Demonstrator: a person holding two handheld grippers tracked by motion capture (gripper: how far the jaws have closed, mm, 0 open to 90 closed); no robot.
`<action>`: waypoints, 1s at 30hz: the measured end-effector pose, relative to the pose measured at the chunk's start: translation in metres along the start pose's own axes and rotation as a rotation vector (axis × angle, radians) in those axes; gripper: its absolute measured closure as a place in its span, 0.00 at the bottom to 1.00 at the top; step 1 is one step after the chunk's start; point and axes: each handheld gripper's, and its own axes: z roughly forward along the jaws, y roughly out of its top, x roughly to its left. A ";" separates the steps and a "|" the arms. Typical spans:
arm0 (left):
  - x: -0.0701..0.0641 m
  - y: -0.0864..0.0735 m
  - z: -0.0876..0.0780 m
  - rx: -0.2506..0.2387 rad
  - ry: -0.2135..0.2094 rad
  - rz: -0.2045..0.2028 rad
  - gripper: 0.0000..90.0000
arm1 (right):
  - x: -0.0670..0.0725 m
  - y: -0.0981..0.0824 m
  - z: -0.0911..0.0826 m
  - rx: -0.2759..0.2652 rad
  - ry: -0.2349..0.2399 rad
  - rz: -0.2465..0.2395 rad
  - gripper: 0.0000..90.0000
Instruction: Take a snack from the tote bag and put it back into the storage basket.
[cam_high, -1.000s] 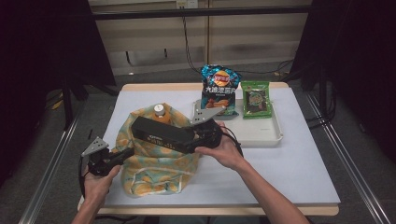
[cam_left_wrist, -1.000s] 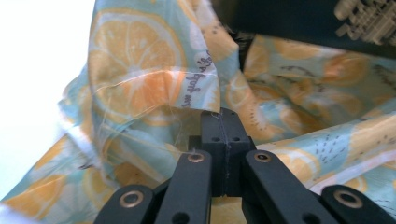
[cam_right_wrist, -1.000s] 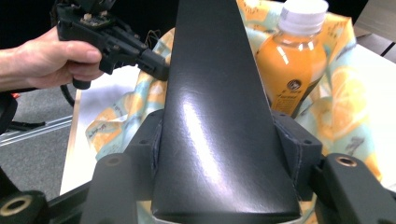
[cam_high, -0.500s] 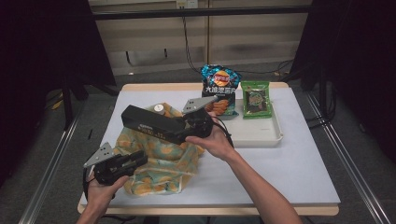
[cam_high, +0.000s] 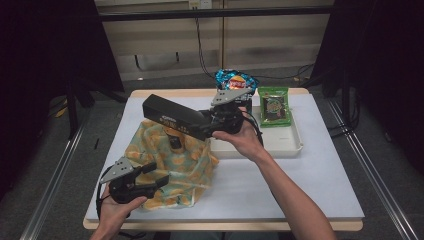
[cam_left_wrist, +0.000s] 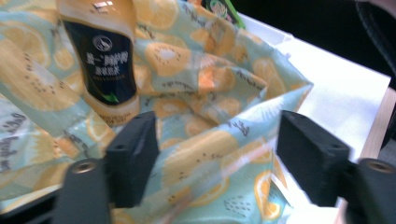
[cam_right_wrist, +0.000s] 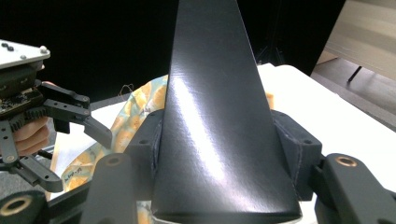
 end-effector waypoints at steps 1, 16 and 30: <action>-0.002 -0.001 0.000 0.005 0.004 0.000 0.28 | -0.002 -0.002 -0.003 0.002 -0.006 0.000 0.48; -0.006 -0.011 -0.011 -0.027 0.053 0.007 0.14 | -0.021 -0.019 -0.052 -0.022 -0.072 0.027 0.48; -0.002 -0.014 -0.015 -0.022 0.077 0.005 0.15 | -0.046 -0.046 -0.082 0.009 -0.139 0.065 0.48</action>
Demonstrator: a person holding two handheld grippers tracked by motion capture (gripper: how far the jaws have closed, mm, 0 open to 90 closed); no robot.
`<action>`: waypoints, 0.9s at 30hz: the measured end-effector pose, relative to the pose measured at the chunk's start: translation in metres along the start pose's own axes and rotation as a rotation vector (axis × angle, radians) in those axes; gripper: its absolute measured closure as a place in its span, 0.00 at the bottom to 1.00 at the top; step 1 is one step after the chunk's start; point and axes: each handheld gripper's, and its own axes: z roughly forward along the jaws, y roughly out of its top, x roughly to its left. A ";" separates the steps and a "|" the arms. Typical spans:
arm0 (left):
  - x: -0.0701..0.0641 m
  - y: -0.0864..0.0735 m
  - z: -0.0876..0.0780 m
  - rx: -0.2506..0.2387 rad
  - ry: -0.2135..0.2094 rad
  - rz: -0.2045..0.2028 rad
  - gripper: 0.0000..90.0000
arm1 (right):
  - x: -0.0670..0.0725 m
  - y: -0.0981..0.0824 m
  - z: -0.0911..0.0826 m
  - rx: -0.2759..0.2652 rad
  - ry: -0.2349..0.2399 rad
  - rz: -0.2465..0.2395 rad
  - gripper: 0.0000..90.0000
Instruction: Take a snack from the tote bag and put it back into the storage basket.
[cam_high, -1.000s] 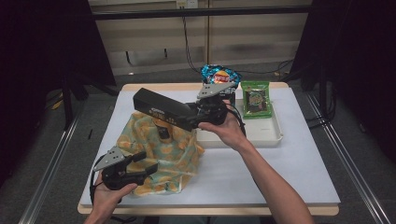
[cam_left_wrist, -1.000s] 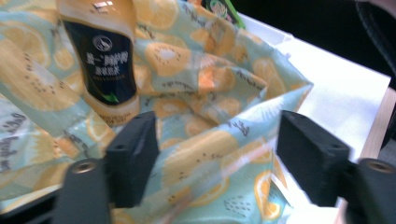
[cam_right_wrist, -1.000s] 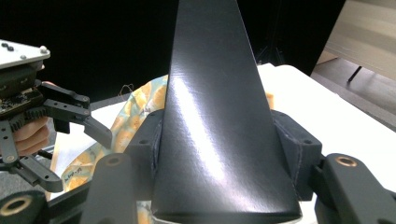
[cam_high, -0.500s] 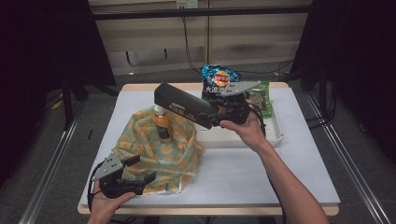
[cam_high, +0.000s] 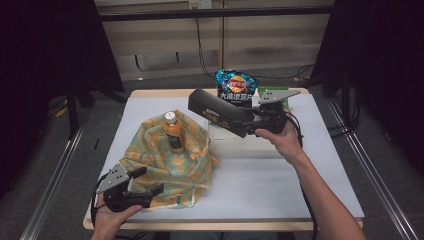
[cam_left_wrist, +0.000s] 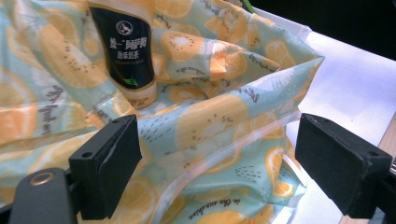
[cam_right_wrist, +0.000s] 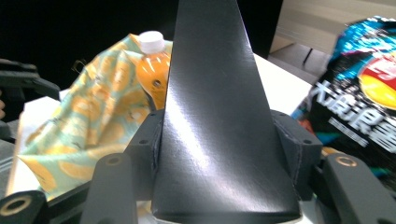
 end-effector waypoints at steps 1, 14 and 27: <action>0.000 0.000 0.000 -0.001 0.000 0.003 0.15 | -0.001 -0.001 -0.001 0.007 -0.005 -0.002 0.48; 0.004 0.003 0.000 -0.012 0.006 0.009 0.14 | -0.024 -0.024 -0.006 0.068 -0.055 0.016 0.48; 0.004 0.003 0.000 -0.009 0.016 0.003 0.14 | -0.030 -0.048 -0.002 0.143 -0.022 -0.004 0.48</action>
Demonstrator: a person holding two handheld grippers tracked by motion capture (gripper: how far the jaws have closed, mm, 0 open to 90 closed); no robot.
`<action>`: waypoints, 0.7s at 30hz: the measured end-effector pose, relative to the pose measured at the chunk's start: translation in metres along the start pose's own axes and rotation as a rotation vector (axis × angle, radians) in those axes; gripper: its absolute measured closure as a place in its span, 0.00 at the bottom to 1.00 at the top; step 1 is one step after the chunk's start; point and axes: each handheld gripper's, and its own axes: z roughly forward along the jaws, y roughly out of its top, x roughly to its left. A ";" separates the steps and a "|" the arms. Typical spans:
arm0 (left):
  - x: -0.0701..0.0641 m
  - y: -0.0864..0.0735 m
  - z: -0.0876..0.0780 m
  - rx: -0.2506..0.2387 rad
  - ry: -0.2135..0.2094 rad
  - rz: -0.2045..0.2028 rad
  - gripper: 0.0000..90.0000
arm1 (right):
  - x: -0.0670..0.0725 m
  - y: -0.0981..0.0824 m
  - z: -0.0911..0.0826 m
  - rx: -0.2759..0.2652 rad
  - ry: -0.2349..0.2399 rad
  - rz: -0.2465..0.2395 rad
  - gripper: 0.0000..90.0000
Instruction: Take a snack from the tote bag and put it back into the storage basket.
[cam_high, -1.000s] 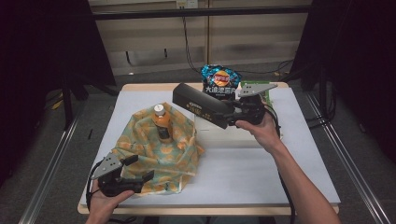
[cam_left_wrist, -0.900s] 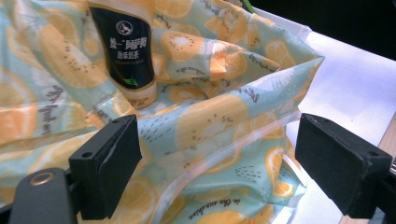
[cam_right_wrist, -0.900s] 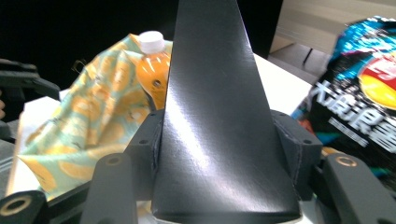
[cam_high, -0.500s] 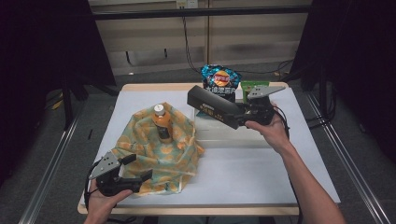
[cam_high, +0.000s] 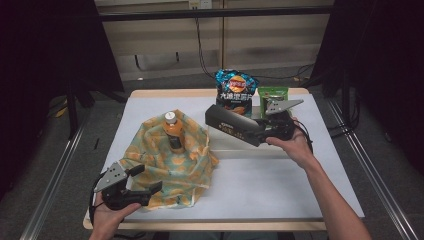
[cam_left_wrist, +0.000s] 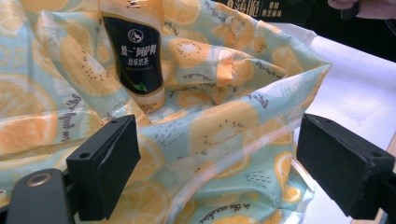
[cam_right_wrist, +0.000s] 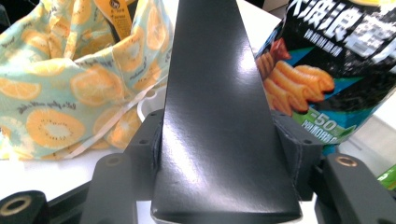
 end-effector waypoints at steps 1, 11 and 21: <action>0.001 0.000 0.000 0.003 0.002 0.003 0.14 | -0.001 -0.002 0.001 0.001 -0.001 0.000 0.48; 0.000 0.000 -0.001 -0.004 0.000 -0.005 0.14 | -0.005 -0.015 0.012 0.046 -0.001 0.000 0.48; 0.001 0.000 -0.002 -0.008 -0.008 0.001 0.14 | -0.010 -0.021 0.021 0.089 0.002 -0.003 0.48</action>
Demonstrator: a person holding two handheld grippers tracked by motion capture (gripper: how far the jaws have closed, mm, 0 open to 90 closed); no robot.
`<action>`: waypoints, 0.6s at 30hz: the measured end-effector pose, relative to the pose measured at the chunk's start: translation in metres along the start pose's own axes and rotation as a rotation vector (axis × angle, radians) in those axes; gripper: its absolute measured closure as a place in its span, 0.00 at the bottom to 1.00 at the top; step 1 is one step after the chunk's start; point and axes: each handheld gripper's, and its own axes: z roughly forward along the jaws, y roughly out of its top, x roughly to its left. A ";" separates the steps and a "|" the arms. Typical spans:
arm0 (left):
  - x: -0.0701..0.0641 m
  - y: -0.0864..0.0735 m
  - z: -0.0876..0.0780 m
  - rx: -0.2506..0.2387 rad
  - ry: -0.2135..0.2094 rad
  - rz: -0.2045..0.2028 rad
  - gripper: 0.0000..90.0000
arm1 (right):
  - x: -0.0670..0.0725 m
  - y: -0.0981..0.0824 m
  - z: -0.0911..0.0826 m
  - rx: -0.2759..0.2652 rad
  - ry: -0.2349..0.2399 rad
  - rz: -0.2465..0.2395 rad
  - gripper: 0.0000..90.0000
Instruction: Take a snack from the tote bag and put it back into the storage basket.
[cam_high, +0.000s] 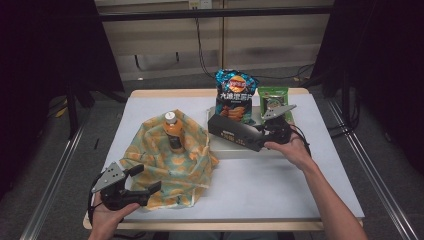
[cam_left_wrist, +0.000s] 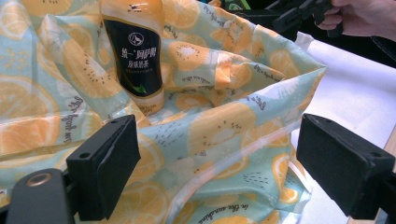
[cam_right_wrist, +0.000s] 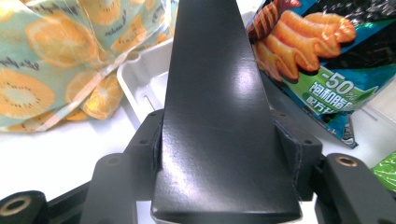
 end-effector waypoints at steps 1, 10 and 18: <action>0.000 0.000 0.000 -0.002 -0.002 -0.005 0.14 | 0.000 0.000 0.001 0.005 0.006 -0.001 0.48; -0.001 -0.001 0.002 0.006 0.003 -0.002 0.14 | -0.005 0.001 0.009 0.036 0.009 0.002 0.47; -0.001 -0.001 0.003 0.012 -0.003 -0.002 0.14 | -0.016 -0.004 0.007 0.036 0.030 0.057 0.46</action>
